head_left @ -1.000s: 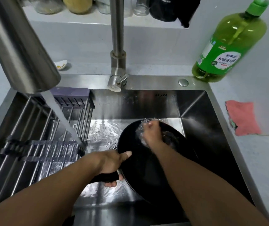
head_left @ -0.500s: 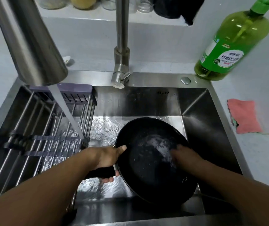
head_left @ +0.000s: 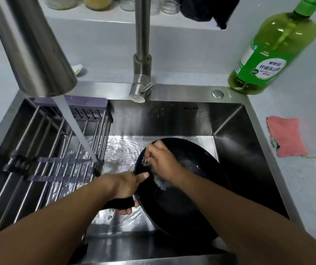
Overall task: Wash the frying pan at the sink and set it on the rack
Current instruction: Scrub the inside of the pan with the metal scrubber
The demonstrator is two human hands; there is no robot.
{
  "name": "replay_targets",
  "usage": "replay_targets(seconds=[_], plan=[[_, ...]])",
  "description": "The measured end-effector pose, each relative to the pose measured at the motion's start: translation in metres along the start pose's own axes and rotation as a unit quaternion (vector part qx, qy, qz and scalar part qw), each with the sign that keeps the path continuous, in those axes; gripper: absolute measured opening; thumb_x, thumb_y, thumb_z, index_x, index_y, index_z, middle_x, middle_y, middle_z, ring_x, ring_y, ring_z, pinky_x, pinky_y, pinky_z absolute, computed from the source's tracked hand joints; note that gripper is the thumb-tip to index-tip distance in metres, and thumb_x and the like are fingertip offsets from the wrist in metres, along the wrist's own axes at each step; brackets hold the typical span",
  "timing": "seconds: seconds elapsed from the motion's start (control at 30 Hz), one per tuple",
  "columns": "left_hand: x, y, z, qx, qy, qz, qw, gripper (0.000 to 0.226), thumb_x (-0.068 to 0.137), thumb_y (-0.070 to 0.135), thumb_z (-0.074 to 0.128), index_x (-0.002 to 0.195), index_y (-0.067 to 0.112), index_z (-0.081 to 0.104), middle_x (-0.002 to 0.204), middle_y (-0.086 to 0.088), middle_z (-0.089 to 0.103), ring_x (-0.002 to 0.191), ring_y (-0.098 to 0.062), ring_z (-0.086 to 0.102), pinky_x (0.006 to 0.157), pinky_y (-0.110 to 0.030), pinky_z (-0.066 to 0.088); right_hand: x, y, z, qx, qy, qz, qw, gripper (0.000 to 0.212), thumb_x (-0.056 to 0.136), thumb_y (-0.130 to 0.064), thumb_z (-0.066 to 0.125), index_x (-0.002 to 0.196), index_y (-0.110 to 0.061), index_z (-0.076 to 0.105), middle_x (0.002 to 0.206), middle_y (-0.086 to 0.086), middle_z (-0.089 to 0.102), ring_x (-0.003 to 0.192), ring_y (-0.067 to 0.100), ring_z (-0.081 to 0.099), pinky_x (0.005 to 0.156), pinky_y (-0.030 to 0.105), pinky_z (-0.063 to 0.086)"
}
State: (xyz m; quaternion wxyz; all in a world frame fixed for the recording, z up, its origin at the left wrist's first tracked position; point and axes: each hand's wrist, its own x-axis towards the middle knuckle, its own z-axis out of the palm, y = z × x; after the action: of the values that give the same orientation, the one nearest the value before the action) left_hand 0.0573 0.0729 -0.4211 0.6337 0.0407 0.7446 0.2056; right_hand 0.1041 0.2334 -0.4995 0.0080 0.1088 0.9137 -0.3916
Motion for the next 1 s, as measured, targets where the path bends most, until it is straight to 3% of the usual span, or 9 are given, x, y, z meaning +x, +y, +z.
replay_targets(seconds=[0.07, 0.2, 0.3, 0.37, 0.43, 0.53, 0.7, 0.8, 1.0], plan=[[0.0, -0.005, 0.003, 0.008, 0.015, 0.01, 1.0, 0.064, 0.101, 0.058, 0.036, 0.106, -0.003, 0.054, 0.066, -0.016, 0.059, 0.045, -0.028, 0.058, 0.048, -0.032, 0.053, 0.009, 0.033, -0.021, -0.147, -0.016, -0.015, 0.989, 0.019, 0.091, -0.032, 0.046, 0.096, -0.018, 0.059, 0.098, -0.006, 0.047, 0.096, 0.018, 0.051, 0.074, 0.033, 0.036], [-0.001, -0.009, 0.005, -0.014, 0.024, 0.019, 0.999, 0.061, 0.102, 0.056, 0.038, 0.102, -0.003, 0.053, 0.065, -0.019, 0.059, 0.042, -0.028, 0.056, 0.047, -0.032, 0.051, -0.038, 0.075, -0.072, -0.442, -0.123, 0.078, 0.885, 0.043, 0.059, -0.033, 0.088, 0.095, -0.016, 0.072, 0.091, 0.013, 0.063, 0.078, 0.03, 0.065, 0.06, 0.03, 0.05], [-0.001, -0.006, 0.006, -0.029, 0.02, 0.004, 0.999, 0.058, 0.102, 0.057, 0.037, 0.094, 0.002, 0.052, 0.064, -0.019, 0.057, 0.041, -0.026, 0.055, 0.047, -0.03, 0.049, -0.1, 0.06, -0.062, -0.464, -0.349, 0.128, 0.804, 0.045, 0.096, -0.032, 0.056, 0.135, -0.01, 0.056, 0.132, 0.022, 0.057, 0.117, 0.037, 0.06, 0.094, 0.038, 0.05], [-0.003, 0.0, 0.008, -0.033, 0.022, -0.009, 0.999, 0.061, 0.102, 0.059, 0.034, 0.091, 0.002, 0.051, 0.062, -0.017, 0.056, 0.039, -0.024, 0.054, 0.046, -0.028, 0.048, -0.115, 0.024, -0.035, -0.352, -0.445, 0.152, 0.809, 0.04, 0.099, -0.026, 0.05, 0.127, -0.002, 0.063, 0.125, 0.022, 0.064, 0.115, 0.038, 0.063, 0.089, 0.034, 0.052], [-0.004, 0.006, 0.011, -0.03, 0.024, -0.018, 0.999, 0.065, 0.102, 0.061, 0.032, 0.087, 0.001, 0.052, 0.056, -0.015, 0.055, 0.036, -0.023, 0.052, 0.045, -0.026, 0.046, -0.1, -0.021, -0.002, -0.09, -0.375, 0.257, 0.886, 0.034, 0.096, -0.029, 0.05, 0.115, -0.006, 0.067, 0.098, 0.013, 0.067, 0.093, 0.033, 0.067, 0.07, 0.029, 0.045], [-0.003, 0.004, 0.011, -0.013, 0.043, -0.019, 0.999, 0.076, 0.1, 0.062, 0.032, 0.083, -0.007, 0.058, 0.057, -0.022, 0.058, 0.037, -0.026, 0.054, 0.039, -0.026, 0.047, -0.067, -0.073, 0.019, 0.215, -0.175, 0.343, 0.898, 0.026, 0.09, -0.031, 0.042, 0.093, -0.017, 0.063, 0.068, 0.004, 0.06, 0.06, 0.017, 0.051, 0.05, 0.023, 0.034], [-0.002, -0.006, 0.01, -0.066, 0.028, -0.011, 0.997, 0.065, 0.101, 0.059, 0.038, 0.108, -0.004, 0.052, 0.059, -0.019, 0.055, 0.039, -0.026, 0.054, 0.039, -0.027, 0.047, -0.132, -0.021, -0.035, -0.081, -0.389, 0.238, 0.886, 0.02, 0.095, -0.025, 0.049, 0.098, -0.011, 0.063, 0.092, 0.014, 0.064, 0.084, 0.025, 0.062, 0.064, 0.027, 0.047], [-0.005, -0.007, 0.013, -0.06, 0.026, -0.01, 0.998, 0.066, 0.101, 0.06, 0.038, 0.111, -0.004, 0.052, 0.062, -0.018, 0.057, 0.04, -0.025, 0.054, 0.04, -0.027, 0.047, -0.137, 0.046, -0.071, -0.354, -0.306, 0.25, 0.848, 0.043, 0.096, -0.034, 0.052, 0.136, -0.02, 0.051, 0.133, 0.016, 0.057, 0.117, 0.034, 0.061, 0.096, 0.037, 0.051], [-0.012, 0.0, 0.017, -0.039, 0.021, -0.005, 0.999, 0.045, 0.107, 0.047, 0.035, 0.125, 0.008, 0.048, 0.067, -0.019, 0.057, 0.037, -0.025, 0.054, 0.037, -0.026, 0.044, -0.056, 0.051, -0.018, -0.175, -0.127, 0.291, 0.932, 0.036, 0.096, -0.019, 0.052, 0.131, -0.016, 0.043, 0.141, 0.015, 0.041, 0.124, 0.036, 0.053, 0.103, 0.038, 0.044]])
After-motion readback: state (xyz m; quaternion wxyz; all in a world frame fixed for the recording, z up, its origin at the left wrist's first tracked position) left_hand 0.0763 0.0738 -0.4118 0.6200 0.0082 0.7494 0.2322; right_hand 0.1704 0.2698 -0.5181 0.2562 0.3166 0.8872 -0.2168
